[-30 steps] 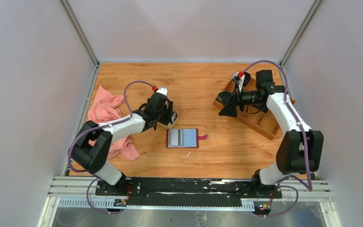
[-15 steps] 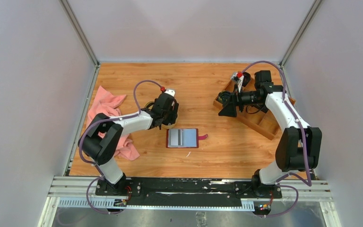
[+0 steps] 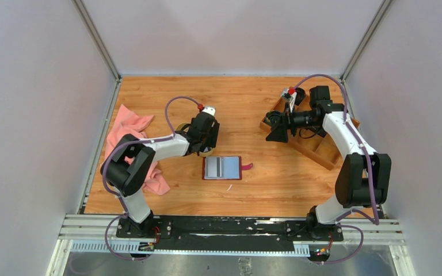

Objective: Put the credit cards into the card holder
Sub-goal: Pick up the credit card from the storage box.

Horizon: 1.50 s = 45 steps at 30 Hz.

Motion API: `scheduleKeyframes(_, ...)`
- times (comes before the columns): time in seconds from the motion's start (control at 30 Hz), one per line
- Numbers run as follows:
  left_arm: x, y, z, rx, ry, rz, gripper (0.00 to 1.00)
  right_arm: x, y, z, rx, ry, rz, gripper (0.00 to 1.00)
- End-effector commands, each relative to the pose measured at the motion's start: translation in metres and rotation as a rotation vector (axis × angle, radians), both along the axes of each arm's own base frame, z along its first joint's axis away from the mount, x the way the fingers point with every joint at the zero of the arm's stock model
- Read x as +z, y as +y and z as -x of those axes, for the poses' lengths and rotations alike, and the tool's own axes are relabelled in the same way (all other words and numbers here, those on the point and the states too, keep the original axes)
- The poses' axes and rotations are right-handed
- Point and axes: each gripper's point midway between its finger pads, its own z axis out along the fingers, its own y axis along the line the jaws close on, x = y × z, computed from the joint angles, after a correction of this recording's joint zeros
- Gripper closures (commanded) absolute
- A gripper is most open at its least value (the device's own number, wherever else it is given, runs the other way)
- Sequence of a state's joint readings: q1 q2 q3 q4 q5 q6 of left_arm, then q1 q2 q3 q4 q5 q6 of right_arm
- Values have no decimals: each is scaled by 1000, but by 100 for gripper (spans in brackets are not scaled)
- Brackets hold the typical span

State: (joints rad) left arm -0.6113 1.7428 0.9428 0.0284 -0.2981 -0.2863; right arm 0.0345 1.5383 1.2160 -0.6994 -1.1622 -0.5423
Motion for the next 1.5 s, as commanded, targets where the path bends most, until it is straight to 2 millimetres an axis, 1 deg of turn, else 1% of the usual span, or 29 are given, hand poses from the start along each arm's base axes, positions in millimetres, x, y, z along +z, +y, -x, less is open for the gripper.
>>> scheduleKeyframes(0.0, -36, 15, 20, 26, 105, -45, 35, -1, 4, 4, 21, 11, -12, 15)
scheduleKeyframes(0.2, -39, 27, 19, 57, 124, -45, 42, -1, 3, 4, 18, 9, -11, 15)
scheduleKeyframes(0.4, -33, 32, 19, 62, 120, -32, 47, -1, 3, 4, 19, 11, -11, 15)
scheduleKeyframes(0.53, -23, 30, 17, 58, 111, 0, 47, -1, 3, 4, 20, 9, -12, 15)
scheduleKeyframes(0.77, -8, 27, 14, 53, 113, 107, 49, 0, 3, 4, 21, 9, -15, 15)
scheduleKeyframes(0.9, -5, 29, 13, 50, 122, 143, 49, 0, 4, 4, 22, 8, -15, 15)
scheduleKeyframes(1.13, -5, 31, 12, 38, 147, 193, 51, 0, 4, 5, 21, 10, -15, 15)
scheduleKeyframes(1.47, 0, 40, 6, 51, 161, 250, 53, -1, 9, 7, 38, 32, -37, 15)
